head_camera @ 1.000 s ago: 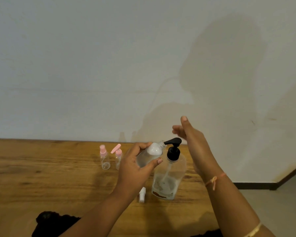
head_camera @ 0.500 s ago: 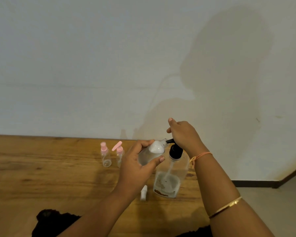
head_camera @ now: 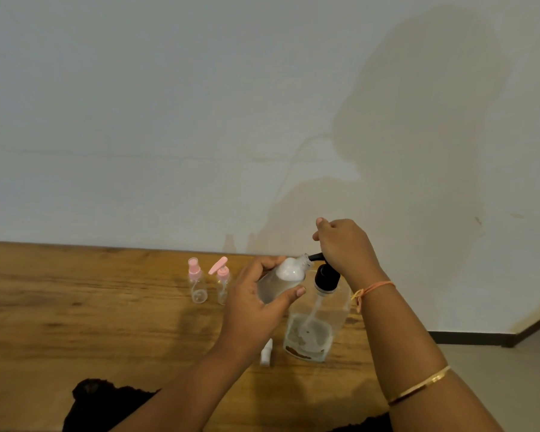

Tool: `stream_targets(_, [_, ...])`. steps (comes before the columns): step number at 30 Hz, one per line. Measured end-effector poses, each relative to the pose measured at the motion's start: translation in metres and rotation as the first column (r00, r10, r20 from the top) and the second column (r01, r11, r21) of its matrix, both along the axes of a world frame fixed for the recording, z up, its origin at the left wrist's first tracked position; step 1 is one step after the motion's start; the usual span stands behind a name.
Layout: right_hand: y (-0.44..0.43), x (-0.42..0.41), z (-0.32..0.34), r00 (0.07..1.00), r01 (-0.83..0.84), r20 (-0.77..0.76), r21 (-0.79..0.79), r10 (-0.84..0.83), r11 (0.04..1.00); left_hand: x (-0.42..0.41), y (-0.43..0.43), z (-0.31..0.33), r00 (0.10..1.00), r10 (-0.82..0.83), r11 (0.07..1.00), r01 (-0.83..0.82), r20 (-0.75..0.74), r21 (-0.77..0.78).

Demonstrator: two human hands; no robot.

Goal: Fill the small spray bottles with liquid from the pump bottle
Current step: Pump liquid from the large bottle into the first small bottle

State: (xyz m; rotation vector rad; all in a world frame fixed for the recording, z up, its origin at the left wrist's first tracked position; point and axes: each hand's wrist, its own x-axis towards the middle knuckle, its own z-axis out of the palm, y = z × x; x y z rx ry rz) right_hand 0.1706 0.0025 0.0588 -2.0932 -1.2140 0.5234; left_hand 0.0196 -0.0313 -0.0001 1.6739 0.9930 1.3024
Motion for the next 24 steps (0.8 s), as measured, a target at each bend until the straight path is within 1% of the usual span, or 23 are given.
stream_targets(5, [-0.0004, -0.0047, -0.0057, 1.000, 0.010, -0.017, -0.022, -0.010, 1.000, -0.0010, 0.0017, -0.0017, 1.000, 0.011, 1.000, -0.011, -0.003, 0.008])
stream_targets(8, [-0.0012, -0.0023, -0.0011, 0.999, 0.008, -0.033, 0.006, -0.008, 1.000, 0.0000, 0.0017, -0.0021, 1.000, -0.007, 1.000, 0.007, 0.016, 0.000])
stream_targets(12, [-0.0007, -0.0008, 0.0020, 1.000, 0.019, 0.007, 0.042, -0.019, 0.999, 0.0012, 0.0014, -0.0016, 0.999, -0.019, 1.000, 0.019, 0.036, -0.010])
stream_targets(19, [0.0009, -0.0025, -0.0061, 0.999, 0.038, -0.025, -0.007, -0.038, 0.999, -0.0007, 0.0011, -0.0015, 0.999, -0.014, 1.000, 0.014, 0.049, -0.006])
stream_targets(24, [-0.0027, 0.0004, 0.0011, 0.998, 0.058, -0.003, 0.070, -0.058, 0.996, -0.0006, 0.0007, -0.0027, 0.998, -0.024, 1.000, 0.025, 0.055, -0.016])
